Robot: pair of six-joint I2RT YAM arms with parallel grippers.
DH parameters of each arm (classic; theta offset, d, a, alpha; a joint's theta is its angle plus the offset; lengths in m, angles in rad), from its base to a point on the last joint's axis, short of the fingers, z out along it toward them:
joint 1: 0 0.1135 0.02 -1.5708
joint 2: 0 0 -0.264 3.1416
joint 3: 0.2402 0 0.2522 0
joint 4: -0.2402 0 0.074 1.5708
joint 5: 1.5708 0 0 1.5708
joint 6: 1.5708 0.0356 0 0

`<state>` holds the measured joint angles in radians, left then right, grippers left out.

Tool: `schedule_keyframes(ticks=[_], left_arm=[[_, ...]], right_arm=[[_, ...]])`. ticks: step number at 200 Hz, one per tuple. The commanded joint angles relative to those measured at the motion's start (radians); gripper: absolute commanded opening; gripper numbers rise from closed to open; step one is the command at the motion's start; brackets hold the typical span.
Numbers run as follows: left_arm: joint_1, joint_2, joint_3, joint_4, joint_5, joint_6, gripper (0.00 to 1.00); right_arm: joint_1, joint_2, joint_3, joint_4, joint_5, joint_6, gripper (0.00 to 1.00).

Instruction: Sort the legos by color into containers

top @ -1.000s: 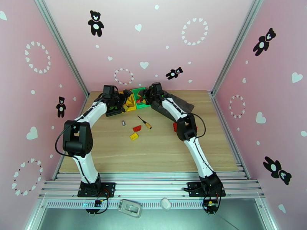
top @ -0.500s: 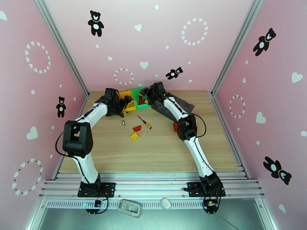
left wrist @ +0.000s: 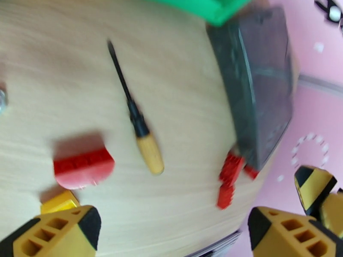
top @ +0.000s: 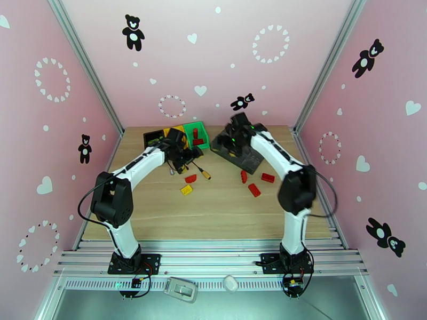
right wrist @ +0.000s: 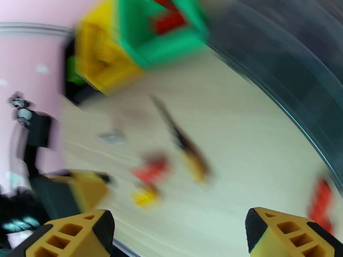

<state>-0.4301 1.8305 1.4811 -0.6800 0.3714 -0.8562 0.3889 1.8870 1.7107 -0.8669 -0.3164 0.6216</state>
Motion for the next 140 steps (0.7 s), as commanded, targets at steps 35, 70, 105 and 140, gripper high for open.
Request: schedule_keyframes(ticks=[35, 70, 105, 140], left_arm=[[-0.101, 0.007, -0.024, 0.036, -0.025, -0.035, 0.96], [-0.119, 0.017, 0.001, 0.024, -0.018, -0.034, 0.96], [-0.119, -0.003, -0.003, 0.016, -0.025, -0.034, 0.96], [-0.12, -0.043, -0.052, 0.023, -0.037, -0.041, 0.96]], right_arm=[[-0.125, -0.245, -0.513, -0.016, 0.146, -0.054, 0.92], [-0.127, -0.23, -0.604, 0.025, 0.181, -0.059, 0.93], [-0.127, -0.187, -0.597, 0.031, 0.232, -0.08, 0.93], [-0.127, -0.134, -0.562, 0.022, 0.257, -0.117, 0.93]])
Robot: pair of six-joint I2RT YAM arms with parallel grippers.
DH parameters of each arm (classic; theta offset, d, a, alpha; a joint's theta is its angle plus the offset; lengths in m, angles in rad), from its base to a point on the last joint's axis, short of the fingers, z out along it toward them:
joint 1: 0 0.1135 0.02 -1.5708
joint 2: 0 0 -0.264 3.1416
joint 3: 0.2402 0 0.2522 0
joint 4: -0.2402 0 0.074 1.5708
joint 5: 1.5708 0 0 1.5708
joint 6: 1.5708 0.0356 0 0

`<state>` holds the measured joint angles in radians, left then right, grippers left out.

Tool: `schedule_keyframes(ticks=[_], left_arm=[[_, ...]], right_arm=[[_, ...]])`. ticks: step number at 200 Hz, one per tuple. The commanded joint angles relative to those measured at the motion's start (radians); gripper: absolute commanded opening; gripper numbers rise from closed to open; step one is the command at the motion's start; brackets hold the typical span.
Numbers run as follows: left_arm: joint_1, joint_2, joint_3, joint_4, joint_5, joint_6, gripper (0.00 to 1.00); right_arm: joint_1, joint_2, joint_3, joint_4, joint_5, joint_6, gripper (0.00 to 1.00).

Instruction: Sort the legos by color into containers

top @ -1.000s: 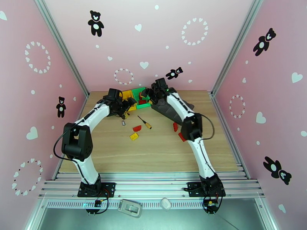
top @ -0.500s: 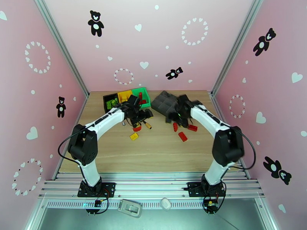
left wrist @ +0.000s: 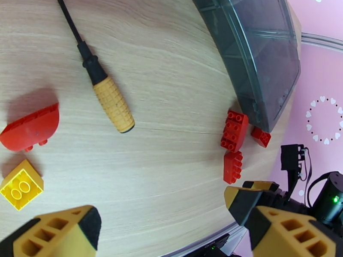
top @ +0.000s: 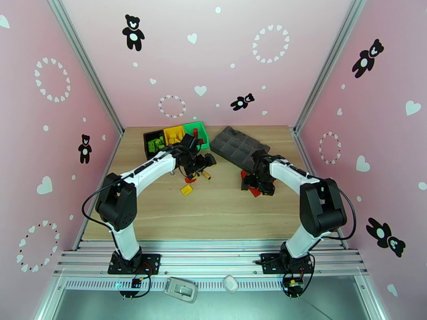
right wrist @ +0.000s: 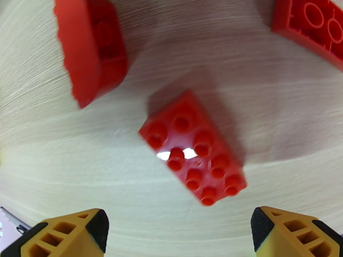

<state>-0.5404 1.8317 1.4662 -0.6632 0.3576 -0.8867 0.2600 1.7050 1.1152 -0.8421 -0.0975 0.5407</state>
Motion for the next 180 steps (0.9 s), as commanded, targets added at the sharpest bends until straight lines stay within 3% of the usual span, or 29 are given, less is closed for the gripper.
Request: schedule_keyframes(ticks=[1, 57, 132, 180], left_arm=[[-0.01, -0.045, -0.038, 0.007, -0.023, -0.011, 0.96], [-0.01, -0.053, -0.058, 0.01, -0.017, -0.011, 0.96], [0.007, -0.026, -0.037, 0.019, 0.007, -0.008, 0.96], [0.05, -0.034, -0.047, 0.035, 0.026, -0.012, 0.96]], right_arm=[[0.002, 0.05, 0.033, -0.003, 0.038, -0.038, 0.93], [0.002, 0.131, 0.072, 0.015, 0.011, -0.068, 0.8], [0.064, 0.123, 0.081, 0.017, -0.022, -0.034, 0.46], [0.162, 0.097, 0.114, 0.007, -0.054, 0.026, 0.41]])
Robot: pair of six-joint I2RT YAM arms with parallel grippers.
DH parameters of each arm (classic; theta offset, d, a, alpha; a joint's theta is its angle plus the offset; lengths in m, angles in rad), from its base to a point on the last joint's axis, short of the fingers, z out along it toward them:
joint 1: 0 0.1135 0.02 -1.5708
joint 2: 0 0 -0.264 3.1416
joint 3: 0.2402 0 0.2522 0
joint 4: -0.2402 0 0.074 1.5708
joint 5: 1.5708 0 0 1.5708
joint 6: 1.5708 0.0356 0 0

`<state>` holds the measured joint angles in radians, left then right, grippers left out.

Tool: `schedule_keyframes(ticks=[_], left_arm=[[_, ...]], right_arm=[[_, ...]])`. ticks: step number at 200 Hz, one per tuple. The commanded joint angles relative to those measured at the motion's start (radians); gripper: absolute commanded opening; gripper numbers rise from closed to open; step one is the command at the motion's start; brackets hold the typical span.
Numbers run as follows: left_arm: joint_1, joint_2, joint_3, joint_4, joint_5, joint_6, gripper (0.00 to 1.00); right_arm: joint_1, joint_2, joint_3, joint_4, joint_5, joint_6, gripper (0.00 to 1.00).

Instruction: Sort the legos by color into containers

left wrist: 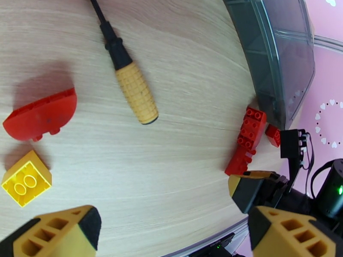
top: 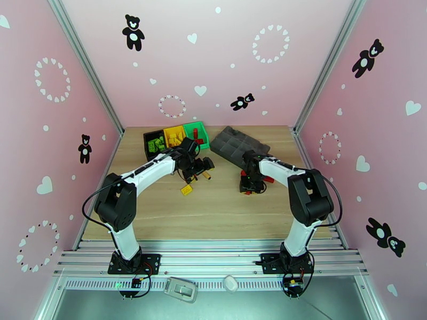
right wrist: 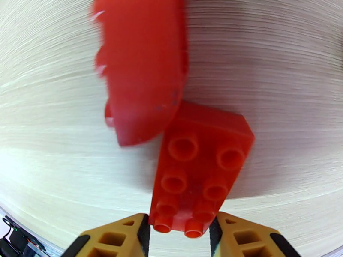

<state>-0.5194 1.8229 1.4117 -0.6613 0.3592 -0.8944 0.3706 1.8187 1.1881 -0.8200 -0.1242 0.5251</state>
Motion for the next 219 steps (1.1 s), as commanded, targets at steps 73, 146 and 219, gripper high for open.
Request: schedule_keyframes(ticks=[73, 146, 219], left_arm=[[0.159, -0.027, 0.014, 0.066, 0.081, -0.027, 0.96], [0.319, 0.043, 0.114, 0.164, 0.176, -0.127, 0.97], [0.351, 0.126, 0.265, 0.102, 0.225, -0.12, 0.97]], right_arm=[[0.189, 0.052, 0.26, -0.002, -0.134, 0.139, 0.33], [0.177, 0.389, 0.8, 0.054, -0.312, 0.269, 0.31], [0.074, 0.801, 1.342, 0.355, -0.47, 0.662, 0.37]])
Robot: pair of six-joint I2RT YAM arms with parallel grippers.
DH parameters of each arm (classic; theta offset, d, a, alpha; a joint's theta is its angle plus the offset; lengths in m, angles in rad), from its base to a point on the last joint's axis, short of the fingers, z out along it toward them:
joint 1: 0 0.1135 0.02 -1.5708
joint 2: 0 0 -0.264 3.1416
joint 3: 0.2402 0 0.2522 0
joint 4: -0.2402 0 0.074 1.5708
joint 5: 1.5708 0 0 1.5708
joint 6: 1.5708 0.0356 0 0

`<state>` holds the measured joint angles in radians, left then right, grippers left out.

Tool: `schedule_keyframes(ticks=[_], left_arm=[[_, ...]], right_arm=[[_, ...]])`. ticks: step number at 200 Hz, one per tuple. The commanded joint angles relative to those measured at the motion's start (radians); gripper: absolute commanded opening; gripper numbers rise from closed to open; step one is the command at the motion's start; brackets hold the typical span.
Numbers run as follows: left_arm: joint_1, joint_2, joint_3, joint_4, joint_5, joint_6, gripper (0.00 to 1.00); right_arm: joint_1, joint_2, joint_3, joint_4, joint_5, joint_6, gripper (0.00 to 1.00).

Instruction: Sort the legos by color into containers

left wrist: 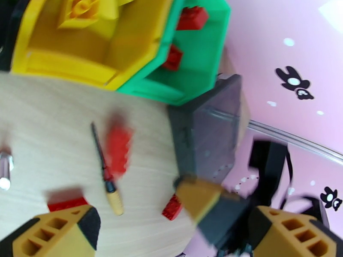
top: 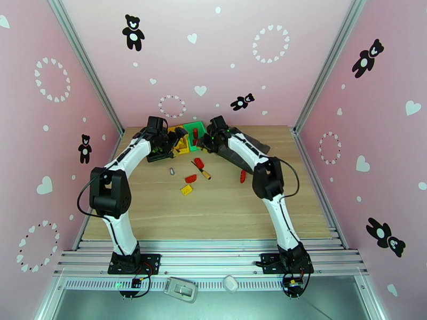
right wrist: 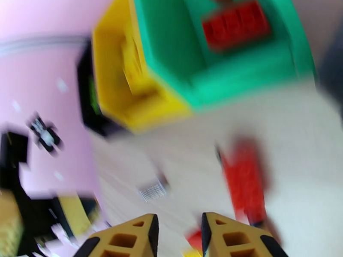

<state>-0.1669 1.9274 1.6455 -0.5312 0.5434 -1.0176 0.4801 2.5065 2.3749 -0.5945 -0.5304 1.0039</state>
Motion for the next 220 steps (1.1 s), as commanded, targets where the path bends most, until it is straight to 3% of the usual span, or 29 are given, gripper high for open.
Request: schedule_keyframes(ticks=[1, 29, 66, 95, 116, 154, 220], left_arm=[[-0.001, 0.021, 0.031, -0.03, 0.041, 0.004, 0.97], [-0.002, 0.02, 0.033, -0.064, 0.03, 0.033, 0.97], [-0.002, 0.019, 0.038, -0.148, -0.03, 0.103, 0.96], [-0.014, 0.034, 0.082, -0.28, -0.115, 0.202, 0.93], [-0.052, 0.087, 0.168, -0.404, -0.202, 0.297, 0.87], [-0.172, 0.213, 0.324, -0.523, -0.352, 0.495, 0.9], [-0.26, 0.378, 0.436, -0.53, -0.512, 0.746, 0.92]], right_arm=[[-0.037, 0.118, 0.162, 0.131, -0.063, 0.187, 0.37], [-0.052, 0.184, 0.287, 0.102, -0.063, 0.203, 0.43], [-0.037, 0.135, 0.281, -0.143, -0.007, -0.032, 0.61], [-0.004, 0.07, 0.204, -0.307, 0.082, -0.197, 0.66], [0.016, -0.032, 0.046, -0.363, 0.189, -0.274, 0.66], [0.021, -0.33, -0.405, -0.31, 0.333, -0.331, 0.76], [0.016, -0.767, -0.918, -0.307, 0.391, -0.348, 0.81]])
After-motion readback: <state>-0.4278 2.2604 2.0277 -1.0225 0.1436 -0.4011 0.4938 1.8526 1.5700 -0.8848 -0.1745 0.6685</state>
